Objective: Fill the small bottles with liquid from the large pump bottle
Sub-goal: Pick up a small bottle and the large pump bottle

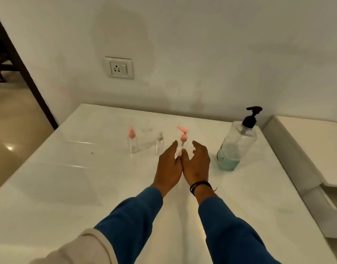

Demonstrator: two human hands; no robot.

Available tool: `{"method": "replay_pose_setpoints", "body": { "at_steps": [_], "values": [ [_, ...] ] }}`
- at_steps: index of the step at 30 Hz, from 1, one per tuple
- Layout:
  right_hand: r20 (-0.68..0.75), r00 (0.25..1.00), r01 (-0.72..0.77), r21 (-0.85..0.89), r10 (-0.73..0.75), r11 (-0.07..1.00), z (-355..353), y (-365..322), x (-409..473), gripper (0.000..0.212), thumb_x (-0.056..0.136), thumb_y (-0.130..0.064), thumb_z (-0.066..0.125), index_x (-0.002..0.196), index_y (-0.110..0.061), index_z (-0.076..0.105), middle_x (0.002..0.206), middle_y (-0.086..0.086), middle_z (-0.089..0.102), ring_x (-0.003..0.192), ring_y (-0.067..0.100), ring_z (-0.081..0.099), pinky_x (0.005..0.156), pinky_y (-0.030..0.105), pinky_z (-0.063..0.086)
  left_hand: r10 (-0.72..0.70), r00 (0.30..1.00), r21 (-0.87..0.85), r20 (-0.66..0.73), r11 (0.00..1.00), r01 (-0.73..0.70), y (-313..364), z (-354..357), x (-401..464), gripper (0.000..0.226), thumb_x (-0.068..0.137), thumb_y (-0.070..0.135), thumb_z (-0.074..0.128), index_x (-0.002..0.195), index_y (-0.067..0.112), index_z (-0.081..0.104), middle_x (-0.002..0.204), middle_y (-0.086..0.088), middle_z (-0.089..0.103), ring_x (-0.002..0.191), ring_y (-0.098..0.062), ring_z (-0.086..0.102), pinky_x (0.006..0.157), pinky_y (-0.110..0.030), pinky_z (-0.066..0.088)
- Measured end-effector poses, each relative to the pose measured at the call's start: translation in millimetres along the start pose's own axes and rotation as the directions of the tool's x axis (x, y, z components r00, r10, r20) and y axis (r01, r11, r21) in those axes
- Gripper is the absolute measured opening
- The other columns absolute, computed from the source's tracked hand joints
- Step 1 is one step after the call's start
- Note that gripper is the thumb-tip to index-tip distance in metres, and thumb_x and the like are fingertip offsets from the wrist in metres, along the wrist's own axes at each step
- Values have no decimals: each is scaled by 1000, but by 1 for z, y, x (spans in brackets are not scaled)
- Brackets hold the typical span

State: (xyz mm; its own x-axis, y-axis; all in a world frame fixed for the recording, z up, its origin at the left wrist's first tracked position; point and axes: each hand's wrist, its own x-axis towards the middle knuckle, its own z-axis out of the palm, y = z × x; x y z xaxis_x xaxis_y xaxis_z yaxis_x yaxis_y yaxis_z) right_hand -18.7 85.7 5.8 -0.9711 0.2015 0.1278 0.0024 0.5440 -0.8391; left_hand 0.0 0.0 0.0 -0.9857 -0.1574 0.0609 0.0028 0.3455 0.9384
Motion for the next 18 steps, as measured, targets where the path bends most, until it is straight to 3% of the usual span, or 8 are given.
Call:
{"method": "replay_pose_setpoints", "body": {
  "at_steps": [6,10,13,18],
  "values": [
    [57,995,-88,103,82,991,12,9,25,53,100,-29,58,149,-19,40,151,2,47,136,22,48,113,44,42,-63,996,-19,63,998,64,-7,12,28,60,109,22,44,162,18,17,167,-2,24,153,-19,25,122,-31,25],
    [89,993,-93,107,83,990,12,13,28,46,101,-24,56,146,-17,45,143,3,55,128,21,55,110,36,45,-64,996,-15,65,998,65,-12,15,33,56,109,20,42,160,17,20,165,-4,29,151,-20,30,120,-31,28],
    [84,994,-81,87,74,993,10,10,25,40,102,-20,55,141,-16,50,137,4,59,120,22,60,101,27,45,-61,996,-7,67,998,62,-12,17,32,54,109,19,43,159,17,25,162,-5,36,148,-23,38,121,-38,33],
    [46,996,-80,84,77,993,2,2,19,35,101,-16,56,136,-15,55,132,5,63,115,22,64,97,25,46,-58,997,38,56,998,56,0,14,27,53,107,12,43,158,14,29,161,-7,39,147,-23,40,121,-37,33]
  ]
}}
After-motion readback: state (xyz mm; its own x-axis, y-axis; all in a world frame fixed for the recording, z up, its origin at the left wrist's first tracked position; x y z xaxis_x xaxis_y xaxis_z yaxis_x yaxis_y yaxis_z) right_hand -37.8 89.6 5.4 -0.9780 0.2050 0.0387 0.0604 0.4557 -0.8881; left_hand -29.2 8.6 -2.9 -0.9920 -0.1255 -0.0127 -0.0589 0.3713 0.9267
